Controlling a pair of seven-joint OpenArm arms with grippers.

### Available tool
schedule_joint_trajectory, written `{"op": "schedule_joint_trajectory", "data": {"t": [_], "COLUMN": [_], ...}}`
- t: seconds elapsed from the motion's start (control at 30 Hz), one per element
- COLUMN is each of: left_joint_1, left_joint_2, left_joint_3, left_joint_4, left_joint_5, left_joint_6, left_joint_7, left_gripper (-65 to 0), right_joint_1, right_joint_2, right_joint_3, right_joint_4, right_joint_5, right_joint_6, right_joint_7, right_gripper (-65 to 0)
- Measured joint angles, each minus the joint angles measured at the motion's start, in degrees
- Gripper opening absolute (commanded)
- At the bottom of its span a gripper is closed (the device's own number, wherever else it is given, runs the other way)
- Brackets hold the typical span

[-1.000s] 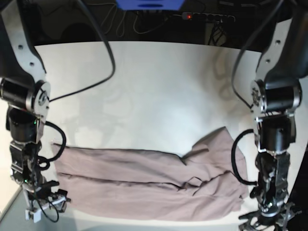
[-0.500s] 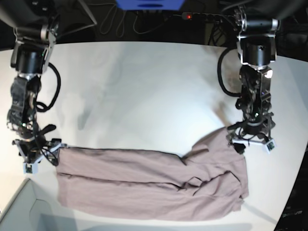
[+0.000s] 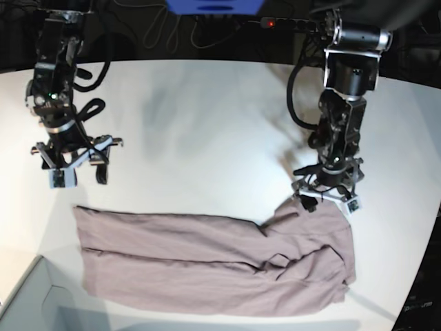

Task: Layout the t-shirt on the table in an organized manner, then fold the t-shirt properly
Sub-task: 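Grasp the shirt's edge corners with both grippers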

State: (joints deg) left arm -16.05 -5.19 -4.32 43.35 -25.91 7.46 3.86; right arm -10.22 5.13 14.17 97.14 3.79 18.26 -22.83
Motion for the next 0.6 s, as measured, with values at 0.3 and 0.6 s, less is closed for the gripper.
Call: {"op": "schedule_joint_trajectory", "data": {"t": [0.3,0.6], "left_joint_1": [-0.6,4.5], "left_joint_2": [0.3,0.4], "left_joint_3": [0.0,0.0], "left_joint_4": [-2.1,6.9], "left_joint_5": [-0.3,-1.4], "left_joint_6": [0.1,0.3], "left_joint_7": [-0.9,3.2], "left_gripper": [-65.0,-64.9], "right_joint_1": [-3.1,-2.1], "right_joint_2": [-0.4,-0.4], "right_joint_3": [0.1,2.3], "right_joint_4": [2.7,0.8], "right_joint_5": [0.0,0.1], "right_joint_6": [-0.1,0.0], "right_joint_7": [0.0,0.0], "right_gripper": [-25.8,-25.6]}}
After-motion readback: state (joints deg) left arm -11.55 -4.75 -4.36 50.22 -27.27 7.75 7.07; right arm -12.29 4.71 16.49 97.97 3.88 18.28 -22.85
